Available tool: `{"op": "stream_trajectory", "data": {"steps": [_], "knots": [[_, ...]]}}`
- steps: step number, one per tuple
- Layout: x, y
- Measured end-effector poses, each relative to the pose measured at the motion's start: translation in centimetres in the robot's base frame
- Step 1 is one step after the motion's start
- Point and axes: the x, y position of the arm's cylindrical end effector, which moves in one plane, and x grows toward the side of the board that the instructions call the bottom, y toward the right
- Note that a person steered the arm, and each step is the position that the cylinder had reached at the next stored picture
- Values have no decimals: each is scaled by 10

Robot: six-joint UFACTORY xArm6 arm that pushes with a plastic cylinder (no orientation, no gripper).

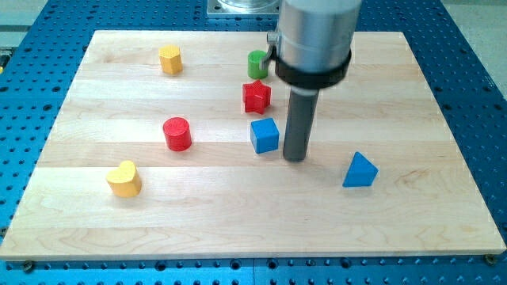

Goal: Move the triangle towards the cube

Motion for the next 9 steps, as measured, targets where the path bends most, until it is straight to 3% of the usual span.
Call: {"op": "stream_trajectory", "data": {"steps": [1, 4, 5, 6, 7, 8, 9], "knots": [[17, -11], [-31, -37], [-21, -1], [-32, 96], [6, 188], [43, 144], [7, 99]]}}
